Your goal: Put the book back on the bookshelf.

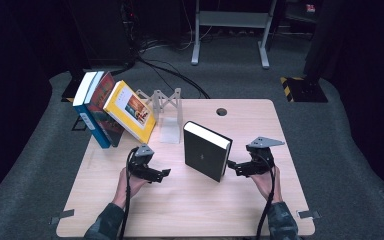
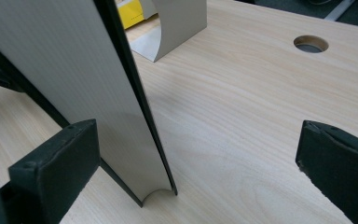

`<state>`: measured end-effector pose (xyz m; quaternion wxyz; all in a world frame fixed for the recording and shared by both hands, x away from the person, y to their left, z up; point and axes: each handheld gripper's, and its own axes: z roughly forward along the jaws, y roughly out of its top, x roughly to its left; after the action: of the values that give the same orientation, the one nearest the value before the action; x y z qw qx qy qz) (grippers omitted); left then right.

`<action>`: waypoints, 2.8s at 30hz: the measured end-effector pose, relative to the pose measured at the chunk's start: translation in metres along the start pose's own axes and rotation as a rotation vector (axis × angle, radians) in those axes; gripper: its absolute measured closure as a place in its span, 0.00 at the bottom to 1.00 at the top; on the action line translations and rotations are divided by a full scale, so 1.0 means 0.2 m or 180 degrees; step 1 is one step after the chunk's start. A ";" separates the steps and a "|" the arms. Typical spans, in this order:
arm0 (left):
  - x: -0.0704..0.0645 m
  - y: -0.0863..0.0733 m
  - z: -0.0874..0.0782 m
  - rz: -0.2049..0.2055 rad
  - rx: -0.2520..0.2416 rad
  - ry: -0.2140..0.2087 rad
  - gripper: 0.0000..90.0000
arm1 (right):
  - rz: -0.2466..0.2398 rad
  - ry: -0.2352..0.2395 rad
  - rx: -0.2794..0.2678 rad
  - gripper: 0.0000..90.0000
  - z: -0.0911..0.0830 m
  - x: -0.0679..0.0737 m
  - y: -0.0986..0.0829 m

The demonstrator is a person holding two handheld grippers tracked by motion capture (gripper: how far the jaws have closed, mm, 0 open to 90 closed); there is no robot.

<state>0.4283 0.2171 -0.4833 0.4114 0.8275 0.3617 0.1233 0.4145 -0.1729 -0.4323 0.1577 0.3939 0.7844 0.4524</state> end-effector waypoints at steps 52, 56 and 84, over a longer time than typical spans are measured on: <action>-0.21 0.23 0.27 0.0291 -0.0080 -0.0508 0.02 | 0.0089 0.0064 0.0093 0.00 0.08 -0.05 0.04; -0.22 0.21 0.25 0.0250 -0.0100 -0.0498 0.02 | 0.0037 0.0071 0.0117 0.00 0.09 -0.05 0.05; -0.21 0.17 0.17 0.0147 -0.0306 -0.0492 0.05 | 0.0100 0.0084 0.0046 0.00 0.15 -0.09 0.07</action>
<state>0.4333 0.1541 -0.4756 0.4743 0.8220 0.3034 0.0858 0.4505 -0.1658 -0.4383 0.1374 0.4013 0.7834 0.4543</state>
